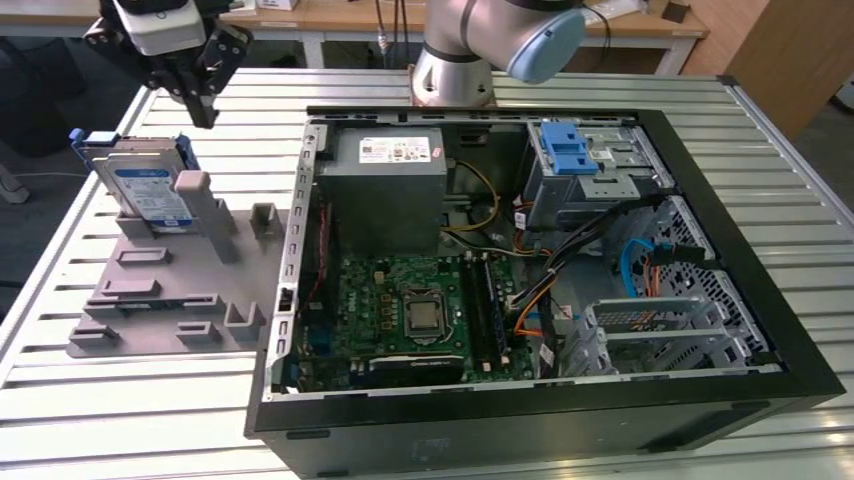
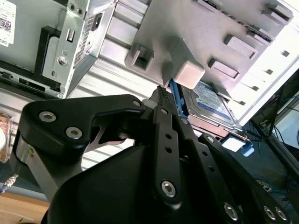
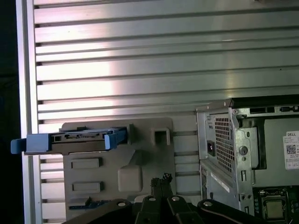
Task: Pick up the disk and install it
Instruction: 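Reach for the disk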
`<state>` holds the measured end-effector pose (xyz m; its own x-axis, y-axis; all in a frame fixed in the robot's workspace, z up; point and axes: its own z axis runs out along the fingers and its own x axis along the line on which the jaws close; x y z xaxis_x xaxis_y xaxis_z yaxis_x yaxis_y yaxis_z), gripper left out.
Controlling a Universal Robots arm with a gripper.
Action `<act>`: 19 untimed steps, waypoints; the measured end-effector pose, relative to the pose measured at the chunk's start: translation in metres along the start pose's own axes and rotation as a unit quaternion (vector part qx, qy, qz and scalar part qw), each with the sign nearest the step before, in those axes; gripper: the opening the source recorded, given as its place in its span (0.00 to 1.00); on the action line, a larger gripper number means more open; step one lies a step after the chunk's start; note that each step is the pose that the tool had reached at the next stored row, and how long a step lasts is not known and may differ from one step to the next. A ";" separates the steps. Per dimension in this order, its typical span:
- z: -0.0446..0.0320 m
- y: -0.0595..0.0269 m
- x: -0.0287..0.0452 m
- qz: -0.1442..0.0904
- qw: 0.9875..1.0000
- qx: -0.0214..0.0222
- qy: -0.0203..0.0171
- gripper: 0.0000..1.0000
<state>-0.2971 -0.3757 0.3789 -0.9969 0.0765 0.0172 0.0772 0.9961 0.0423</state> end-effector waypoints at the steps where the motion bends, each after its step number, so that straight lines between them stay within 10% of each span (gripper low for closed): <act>1: 0.0002 0.0004 0.0025 0.000 1.000 0.000 0.000 0.11; 19: 0.0036 0.0129 0.0481 0.000 1.000 0.000 0.000 0.11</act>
<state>-0.3440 -0.3590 0.3767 -0.9969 0.0767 0.0172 0.0773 0.9961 0.0422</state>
